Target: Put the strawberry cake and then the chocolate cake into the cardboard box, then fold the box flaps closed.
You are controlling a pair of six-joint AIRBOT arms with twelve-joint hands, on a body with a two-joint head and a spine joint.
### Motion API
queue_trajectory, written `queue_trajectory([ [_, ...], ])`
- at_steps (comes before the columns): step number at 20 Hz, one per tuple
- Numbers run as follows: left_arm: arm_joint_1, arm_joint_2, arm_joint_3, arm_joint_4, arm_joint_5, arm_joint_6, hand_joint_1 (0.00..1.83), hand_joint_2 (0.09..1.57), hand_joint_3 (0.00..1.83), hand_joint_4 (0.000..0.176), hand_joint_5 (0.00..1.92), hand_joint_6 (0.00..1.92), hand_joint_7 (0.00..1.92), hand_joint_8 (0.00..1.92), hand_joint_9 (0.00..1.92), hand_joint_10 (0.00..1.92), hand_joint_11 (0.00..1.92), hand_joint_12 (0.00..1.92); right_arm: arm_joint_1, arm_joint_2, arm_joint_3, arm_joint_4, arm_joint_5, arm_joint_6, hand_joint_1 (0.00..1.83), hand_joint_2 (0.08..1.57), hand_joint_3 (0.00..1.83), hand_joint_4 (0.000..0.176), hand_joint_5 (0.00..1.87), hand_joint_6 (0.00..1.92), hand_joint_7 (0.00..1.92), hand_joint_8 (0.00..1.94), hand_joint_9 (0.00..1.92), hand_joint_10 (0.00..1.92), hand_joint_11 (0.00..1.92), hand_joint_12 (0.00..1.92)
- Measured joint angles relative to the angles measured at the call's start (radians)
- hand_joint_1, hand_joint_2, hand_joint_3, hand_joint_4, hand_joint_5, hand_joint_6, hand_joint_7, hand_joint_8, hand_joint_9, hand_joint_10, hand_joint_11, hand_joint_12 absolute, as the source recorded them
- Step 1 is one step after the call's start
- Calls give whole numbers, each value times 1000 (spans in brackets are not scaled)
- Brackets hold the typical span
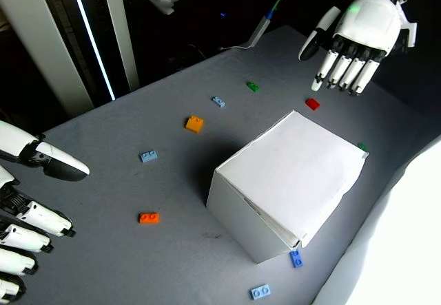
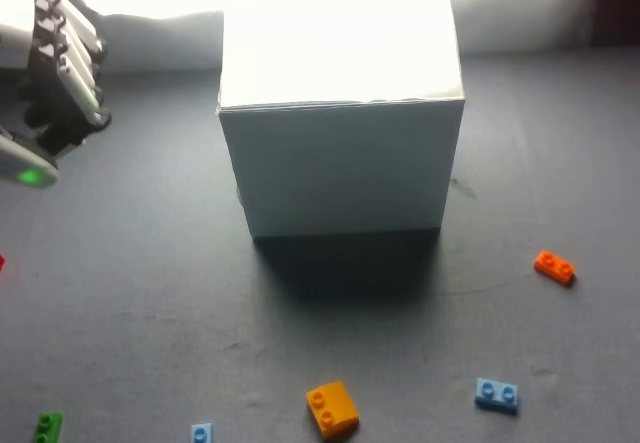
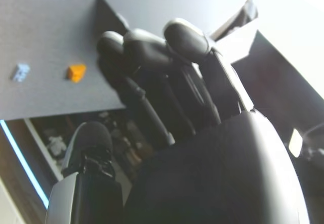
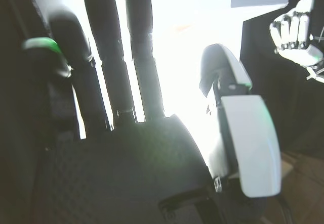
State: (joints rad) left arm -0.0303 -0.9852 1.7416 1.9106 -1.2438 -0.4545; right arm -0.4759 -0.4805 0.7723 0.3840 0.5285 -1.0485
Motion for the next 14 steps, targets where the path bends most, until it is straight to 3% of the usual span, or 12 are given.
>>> queue_trajectory([
  [6,-3,31,-36,-7,1,8,222,1392,2,0,838,1318,1014,1363,975,1681,819,1839,0,0,-6,-24,-14,0,0,1389,2,0,1088,1739,1257,1848,1337,1921,1308,1921],
  [9,-11,32,-37,-4,0,19,231,1387,0,0,809,1289,1004,1382,964,1692,816,1841,0,-2,-10,-42,-25,0,0,1382,0,0,1081,1640,1256,1818,1314,1921,1271,1921],
  [14,-14,32,-44,-6,0,28,227,1384,0,0,768,1336,965,1456,927,1750,806,1879,-1,-23,-14,-92,-32,-24,0,1382,0,0,1029,1699,1197,1832,1213,1921,1148,1921],
])
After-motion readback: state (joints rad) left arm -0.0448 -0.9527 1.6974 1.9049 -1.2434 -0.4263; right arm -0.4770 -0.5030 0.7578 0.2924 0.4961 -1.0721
